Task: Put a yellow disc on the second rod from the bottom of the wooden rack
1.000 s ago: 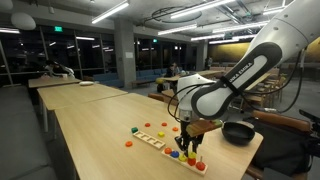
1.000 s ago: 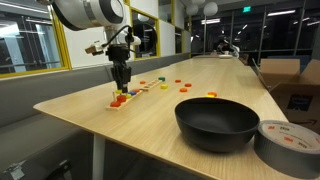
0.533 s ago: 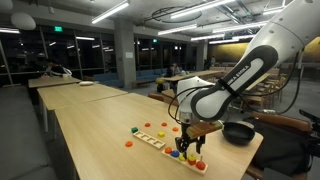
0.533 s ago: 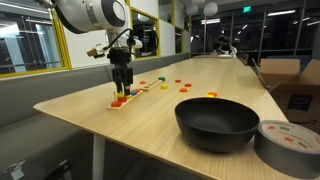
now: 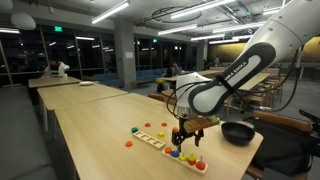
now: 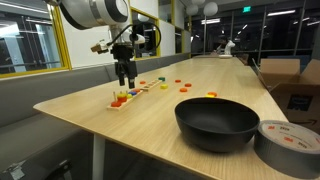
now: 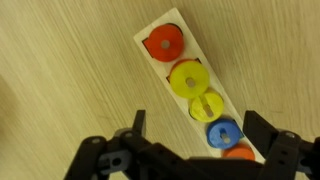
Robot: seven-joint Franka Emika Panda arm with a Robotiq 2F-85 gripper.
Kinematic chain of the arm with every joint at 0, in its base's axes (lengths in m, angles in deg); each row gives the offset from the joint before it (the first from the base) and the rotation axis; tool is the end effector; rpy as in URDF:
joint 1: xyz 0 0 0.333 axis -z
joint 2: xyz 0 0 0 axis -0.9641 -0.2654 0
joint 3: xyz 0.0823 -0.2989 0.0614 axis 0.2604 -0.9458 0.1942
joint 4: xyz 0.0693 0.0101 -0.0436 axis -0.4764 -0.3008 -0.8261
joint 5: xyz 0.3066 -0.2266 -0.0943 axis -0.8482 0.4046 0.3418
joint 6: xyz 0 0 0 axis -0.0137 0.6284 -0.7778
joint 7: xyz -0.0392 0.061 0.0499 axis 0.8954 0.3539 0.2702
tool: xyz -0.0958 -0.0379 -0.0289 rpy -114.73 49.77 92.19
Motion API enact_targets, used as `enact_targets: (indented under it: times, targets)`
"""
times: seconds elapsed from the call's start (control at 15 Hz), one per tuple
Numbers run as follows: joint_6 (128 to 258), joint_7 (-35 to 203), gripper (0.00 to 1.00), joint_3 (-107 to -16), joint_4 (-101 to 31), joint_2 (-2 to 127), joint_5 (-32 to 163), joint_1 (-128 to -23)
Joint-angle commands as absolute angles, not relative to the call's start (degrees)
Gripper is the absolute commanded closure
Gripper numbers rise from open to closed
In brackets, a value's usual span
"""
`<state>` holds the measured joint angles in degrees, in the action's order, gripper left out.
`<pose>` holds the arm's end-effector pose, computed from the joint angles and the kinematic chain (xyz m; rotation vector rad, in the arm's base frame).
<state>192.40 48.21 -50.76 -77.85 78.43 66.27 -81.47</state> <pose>0.4829 0.1147 0.3215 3.0189 -0.6503 -0.0104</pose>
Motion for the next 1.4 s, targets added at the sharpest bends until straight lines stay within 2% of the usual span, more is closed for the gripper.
enact_targets:
  times: [0.0, 0.4, 0.93, 1.33]
  targets:
    - [187.47, 50.78, 0.00, -50.95, -74.65, 84.46, 65.01, -81.10]
    - [172.81, 67.33, 0.00, -53.37, -68.49, 92.51, 61.44, -79.09]
    - [149.88, 94.78, 0.00, -61.61, -61.37, 99.69, 62.45, -74.70]
    - [144.45, 103.08, 0.00, -66.49, -62.99, 105.76, 63.61, -71.21]
